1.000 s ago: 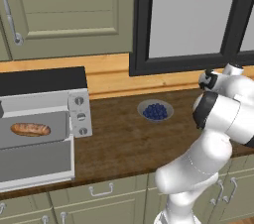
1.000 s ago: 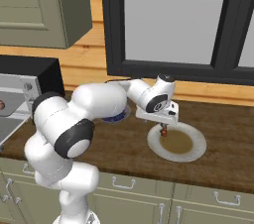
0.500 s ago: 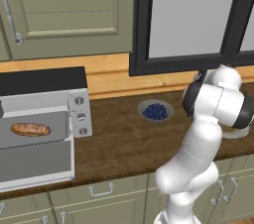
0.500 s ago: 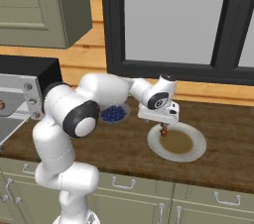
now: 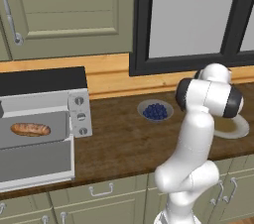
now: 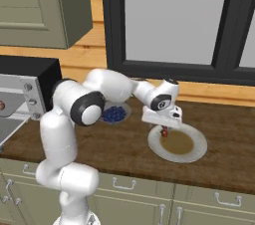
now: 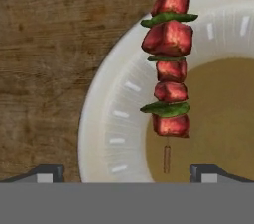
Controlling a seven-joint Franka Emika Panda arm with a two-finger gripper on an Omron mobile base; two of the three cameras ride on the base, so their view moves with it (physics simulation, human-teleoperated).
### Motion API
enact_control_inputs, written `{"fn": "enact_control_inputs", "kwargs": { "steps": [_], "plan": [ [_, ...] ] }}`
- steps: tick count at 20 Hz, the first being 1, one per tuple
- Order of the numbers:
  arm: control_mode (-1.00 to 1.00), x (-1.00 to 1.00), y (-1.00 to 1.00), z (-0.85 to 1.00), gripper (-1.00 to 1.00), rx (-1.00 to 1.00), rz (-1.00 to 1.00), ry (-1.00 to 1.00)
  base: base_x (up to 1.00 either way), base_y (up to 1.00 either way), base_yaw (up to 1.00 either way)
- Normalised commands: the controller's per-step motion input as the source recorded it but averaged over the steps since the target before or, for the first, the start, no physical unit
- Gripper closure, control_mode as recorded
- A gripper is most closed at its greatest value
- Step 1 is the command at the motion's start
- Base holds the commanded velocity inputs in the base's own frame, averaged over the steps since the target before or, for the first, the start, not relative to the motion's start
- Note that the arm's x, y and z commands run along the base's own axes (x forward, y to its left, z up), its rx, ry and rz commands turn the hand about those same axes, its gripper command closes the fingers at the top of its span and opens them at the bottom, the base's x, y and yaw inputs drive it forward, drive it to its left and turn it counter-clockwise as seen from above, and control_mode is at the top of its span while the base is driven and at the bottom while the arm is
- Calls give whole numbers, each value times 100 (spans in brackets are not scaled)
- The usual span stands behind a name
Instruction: Pick up the kebab skewer and baguette bread, and place them inside the toaster oven. Close the toaster oven door and start by setting the timer.
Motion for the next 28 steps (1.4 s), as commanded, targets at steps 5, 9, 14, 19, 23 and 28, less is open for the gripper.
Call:
{"fn": "enact_control_inputs", "kwargs": {
  "steps": [5,9,14,19,23,28],
  "plan": [
    [-100,11,-9,-28,-100,0,-1,4,0,0,0],
    [-100,15,-11,-26,-100,0,0,4,0,0,0],
    [-100,27,-15,-18,-100,0,0,4,0,0,0],
    [-100,33,-12,-15,-100,0,0,4,0,0,0],
    [-100,13,-6,-20,100,0,0,3,0,0,0],
    [-100,0,0,-20,100,0,0,0,0,0,0]
  ]
}}
